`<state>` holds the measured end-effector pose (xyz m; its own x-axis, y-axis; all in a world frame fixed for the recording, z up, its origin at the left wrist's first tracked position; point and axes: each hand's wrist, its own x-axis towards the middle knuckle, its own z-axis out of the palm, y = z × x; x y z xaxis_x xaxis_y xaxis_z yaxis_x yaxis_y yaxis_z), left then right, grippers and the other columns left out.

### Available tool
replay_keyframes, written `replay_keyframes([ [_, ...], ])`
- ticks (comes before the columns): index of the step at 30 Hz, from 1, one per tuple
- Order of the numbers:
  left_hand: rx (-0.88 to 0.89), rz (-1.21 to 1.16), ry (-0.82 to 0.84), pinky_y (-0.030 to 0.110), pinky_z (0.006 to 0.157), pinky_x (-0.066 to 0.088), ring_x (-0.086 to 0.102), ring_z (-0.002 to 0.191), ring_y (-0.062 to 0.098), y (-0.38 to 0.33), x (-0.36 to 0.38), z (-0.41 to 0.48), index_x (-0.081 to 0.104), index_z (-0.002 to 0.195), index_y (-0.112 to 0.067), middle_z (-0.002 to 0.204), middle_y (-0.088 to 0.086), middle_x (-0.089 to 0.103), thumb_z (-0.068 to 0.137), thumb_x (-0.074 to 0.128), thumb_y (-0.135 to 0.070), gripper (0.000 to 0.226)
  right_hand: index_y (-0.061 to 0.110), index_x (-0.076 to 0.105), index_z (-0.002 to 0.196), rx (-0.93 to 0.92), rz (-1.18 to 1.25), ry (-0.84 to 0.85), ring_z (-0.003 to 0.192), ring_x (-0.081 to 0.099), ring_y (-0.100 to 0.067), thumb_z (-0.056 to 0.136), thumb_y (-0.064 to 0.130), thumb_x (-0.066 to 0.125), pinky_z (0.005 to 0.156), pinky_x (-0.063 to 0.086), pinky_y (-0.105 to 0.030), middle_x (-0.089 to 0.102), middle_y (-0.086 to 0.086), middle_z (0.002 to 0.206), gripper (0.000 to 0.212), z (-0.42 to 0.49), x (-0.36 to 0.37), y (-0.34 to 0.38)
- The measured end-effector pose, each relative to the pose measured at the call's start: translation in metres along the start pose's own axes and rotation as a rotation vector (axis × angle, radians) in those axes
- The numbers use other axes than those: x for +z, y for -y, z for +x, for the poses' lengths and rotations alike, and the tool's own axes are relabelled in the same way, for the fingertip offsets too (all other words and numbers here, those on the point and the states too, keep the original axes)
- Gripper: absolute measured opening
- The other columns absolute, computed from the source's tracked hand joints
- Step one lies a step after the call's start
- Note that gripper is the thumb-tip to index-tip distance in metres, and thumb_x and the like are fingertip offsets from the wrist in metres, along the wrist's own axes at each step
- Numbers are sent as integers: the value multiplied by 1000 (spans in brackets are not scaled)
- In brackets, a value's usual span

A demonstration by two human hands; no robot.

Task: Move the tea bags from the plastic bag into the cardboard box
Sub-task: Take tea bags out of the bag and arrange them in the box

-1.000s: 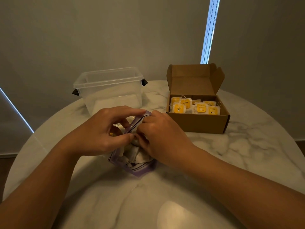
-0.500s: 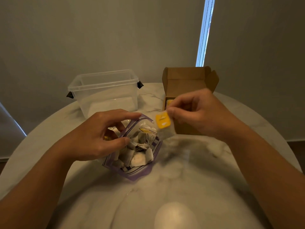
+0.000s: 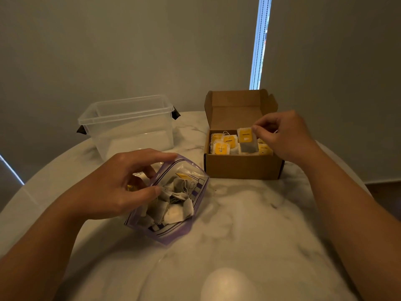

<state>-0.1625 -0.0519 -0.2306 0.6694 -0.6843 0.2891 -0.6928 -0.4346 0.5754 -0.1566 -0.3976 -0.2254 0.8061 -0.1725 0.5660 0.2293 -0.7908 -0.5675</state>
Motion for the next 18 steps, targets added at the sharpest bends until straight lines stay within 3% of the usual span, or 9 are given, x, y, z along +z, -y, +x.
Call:
replay_keyframes([
  [3, 5, -3, -1, 38, 72, 59, 61, 99, 22, 0, 0, 0, 53, 135, -41, 124, -10, 60, 77, 59, -43, 59, 21, 74, 85, 36, -25, 67, 70, 61, 0, 88, 18, 69, 56, 41, -8, 65, 14, 75, 7, 0, 2, -2],
  [6, 5, -4, 3, 38, 72, 59, 61, 100, 23, 1, 0, 1, 52, 136, -43, 123, -11, 60, 77, 59, -44, 59, 18, 77, 93, 87, -206, 125, 73, 57, -5, 90, 21, 67, 59, 41, -20, 70, 3, 87, 11, 2, 5, -8],
  [10, 9, 0, 2, 37, 71, 59, 61, 99, 23, 1, 0, 0, 52, 135, -45, 124, -11, 60, 77, 59, -44, 59, 17, 77, 98, 157, -362, 63, 83, 58, -14, 89, 25, 68, 70, 43, -27, 72, -4, 100, 14, 6, 6, -13],
  [13, 10, 0, -4, 39, 72, 58, 60, 99, 23, 0, 0, 0, 53, 135, -42, 124, -10, 60, 77, 60, -43, 59, 16, 76, 99, 155, -324, 25, 81, 54, -11, 89, 25, 69, 71, 41, -26, 72, -3, 101, 15, 5, 1, -9],
  [18, -4, -3, -3, 38, 72, 59, 60, 100, 22, -2, -1, 0, 53, 136, -39, 123, -10, 60, 77, 59, -42, 59, 20, 76, 92, -1, -111, 7, 62, 55, 1, 87, 25, 72, 55, 34, -6, 60, 20, 73, 9, -13, -9, 19],
])
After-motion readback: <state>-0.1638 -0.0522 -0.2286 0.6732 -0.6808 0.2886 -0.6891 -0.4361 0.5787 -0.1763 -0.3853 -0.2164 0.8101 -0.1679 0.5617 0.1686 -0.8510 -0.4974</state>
